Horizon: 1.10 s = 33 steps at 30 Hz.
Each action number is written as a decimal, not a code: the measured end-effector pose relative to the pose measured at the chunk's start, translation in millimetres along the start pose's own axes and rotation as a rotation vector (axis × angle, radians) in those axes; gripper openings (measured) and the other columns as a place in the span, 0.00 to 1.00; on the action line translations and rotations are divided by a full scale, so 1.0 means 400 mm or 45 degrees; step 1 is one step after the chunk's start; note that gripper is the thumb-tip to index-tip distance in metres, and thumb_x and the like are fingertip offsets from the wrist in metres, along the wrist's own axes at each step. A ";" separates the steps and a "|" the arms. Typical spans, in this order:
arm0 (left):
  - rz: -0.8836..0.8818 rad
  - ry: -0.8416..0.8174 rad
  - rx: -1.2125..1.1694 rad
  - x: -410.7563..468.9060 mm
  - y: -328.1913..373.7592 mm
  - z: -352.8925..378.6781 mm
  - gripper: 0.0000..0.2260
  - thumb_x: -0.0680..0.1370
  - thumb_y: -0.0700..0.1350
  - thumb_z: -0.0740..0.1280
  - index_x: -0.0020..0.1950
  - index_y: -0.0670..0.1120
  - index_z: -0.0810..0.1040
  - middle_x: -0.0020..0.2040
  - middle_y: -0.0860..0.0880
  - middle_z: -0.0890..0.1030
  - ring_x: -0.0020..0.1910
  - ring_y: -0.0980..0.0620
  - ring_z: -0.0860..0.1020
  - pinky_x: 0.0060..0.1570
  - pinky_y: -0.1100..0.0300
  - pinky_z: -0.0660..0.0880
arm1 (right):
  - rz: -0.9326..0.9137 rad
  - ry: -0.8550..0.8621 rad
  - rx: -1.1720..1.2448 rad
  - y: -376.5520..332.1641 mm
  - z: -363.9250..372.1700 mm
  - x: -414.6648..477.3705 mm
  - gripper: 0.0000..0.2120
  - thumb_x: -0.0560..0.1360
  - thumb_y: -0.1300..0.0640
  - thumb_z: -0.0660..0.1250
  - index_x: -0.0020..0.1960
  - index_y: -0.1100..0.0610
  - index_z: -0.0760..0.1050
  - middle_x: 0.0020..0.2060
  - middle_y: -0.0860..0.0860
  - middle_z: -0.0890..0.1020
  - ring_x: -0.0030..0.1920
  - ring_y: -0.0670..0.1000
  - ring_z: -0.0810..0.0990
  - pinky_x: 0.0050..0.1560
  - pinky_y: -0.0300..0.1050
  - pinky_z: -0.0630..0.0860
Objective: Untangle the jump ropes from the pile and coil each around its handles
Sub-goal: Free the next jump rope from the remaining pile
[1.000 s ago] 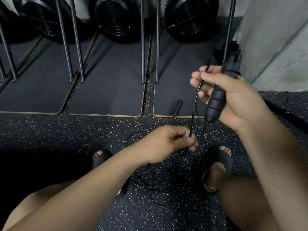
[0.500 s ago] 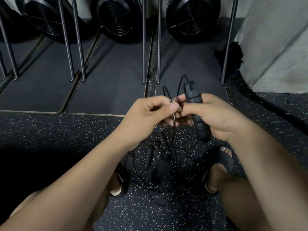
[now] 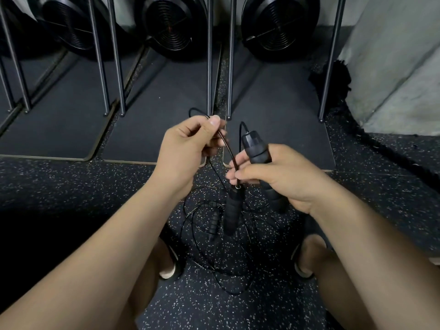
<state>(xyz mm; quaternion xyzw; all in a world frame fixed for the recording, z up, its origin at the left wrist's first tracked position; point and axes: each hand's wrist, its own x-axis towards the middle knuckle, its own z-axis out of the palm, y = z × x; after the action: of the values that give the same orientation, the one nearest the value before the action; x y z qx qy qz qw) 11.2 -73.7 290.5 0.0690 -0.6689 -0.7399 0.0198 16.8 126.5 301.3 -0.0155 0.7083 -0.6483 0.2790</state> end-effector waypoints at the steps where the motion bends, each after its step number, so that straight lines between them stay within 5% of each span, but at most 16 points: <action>1: -0.019 0.011 0.017 0.001 -0.002 0.001 0.09 0.84 0.49 0.70 0.52 0.45 0.86 0.45 0.46 0.84 0.43 0.49 0.80 0.49 0.48 0.73 | -0.018 0.018 0.007 -0.001 0.000 -0.002 0.14 0.76 0.68 0.76 0.60 0.67 0.81 0.48 0.58 0.90 0.52 0.53 0.90 0.54 0.43 0.81; 6: -0.224 -0.137 0.115 -0.007 -0.012 0.022 0.18 0.85 0.59 0.65 0.52 0.46 0.86 0.46 0.46 0.86 0.46 0.48 0.84 0.59 0.46 0.82 | -0.137 0.045 0.040 -0.017 -0.010 -0.015 0.10 0.76 0.68 0.76 0.57 0.66 0.82 0.47 0.61 0.89 0.49 0.54 0.88 0.49 0.44 0.80; 11: -0.288 -0.422 0.198 -0.036 -0.040 0.055 0.20 0.85 0.63 0.62 0.57 0.50 0.86 0.53 0.47 0.87 0.53 0.49 0.83 0.64 0.48 0.77 | -0.204 0.266 0.304 -0.038 -0.046 -0.010 0.09 0.76 0.68 0.74 0.56 0.62 0.82 0.49 0.59 0.89 0.48 0.54 0.87 0.44 0.42 0.80; 16: -0.145 -0.562 0.245 -0.059 -0.050 0.078 0.10 0.84 0.52 0.70 0.59 0.48 0.85 0.51 0.54 0.83 0.52 0.58 0.79 0.61 0.59 0.75 | -0.197 0.428 0.484 -0.044 -0.081 -0.006 0.12 0.76 0.67 0.75 0.59 0.61 0.81 0.50 0.58 0.89 0.47 0.52 0.88 0.39 0.39 0.78; 21: -0.097 -0.471 0.220 -0.059 -0.042 0.097 0.08 0.83 0.48 0.72 0.55 0.44 0.84 0.48 0.50 0.82 0.48 0.56 0.77 0.57 0.56 0.73 | -0.137 0.532 0.485 -0.023 -0.066 0.002 0.12 0.75 0.64 0.77 0.57 0.59 0.81 0.52 0.62 0.88 0.46 0.52 0.86 0.37 0.41 0.77; 24: -0.101 -0.367 0.195 -0.050 -0.025 0.099 0.08 0.83 0.50 0.72 0.48 0.48 0.83 0.45 0.50 0.79 0.45 0.54 0.73 0.49 0.53 0.68 | -0.085 0.599 0.338 -0.012 -0.052 0.006 0.04 0.78 0.58 0.77 0.51 0.55 0.82 0.42 0.53 0.87 0.39 0.51 0.83 0.35 0.43 0.78; 28: -0.092 -0.250 0.107 -0.028 -0.018 0.086 0.12 0.82 0.53 0.73 0.50 0.45 0.82 0.46 0.50 0.78 0.46 0.52 0.73 0.52 0.51 0.68 | -0.018 0.558 0.287 -0.010 -0.027 -0.005 0.14 0.79 0.45 0.76 0.51 0.55 0.78 0.36 0.51 0.80 0.32 0.50 0.75 0.32 0.46 0.75; 33: -0.138 -0.218 0.029 -0.011 -0.018 0.072 0.13 0.81 0.57 0.73 0.50 0.47 0.83 0.45 0.46 0.78 0.46 0.50 0.74 0.54 0.48 0.69 | -0.057 0.603 0.367 -0.011 0.010 -0.014 0.11 0.84 0.53 0.64 0.55 0.62 0.77 0.41 0.51 0.80 0.40 0.49 0.77 0.45 0.49 0.74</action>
<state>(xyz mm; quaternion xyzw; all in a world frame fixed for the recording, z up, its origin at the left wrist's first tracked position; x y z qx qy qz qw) 12.3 -44.0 286.3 0.0419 -0.6717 -0.7355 -0.0783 21.4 124.3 307.5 0.1607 0.6536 -0.7340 0.0907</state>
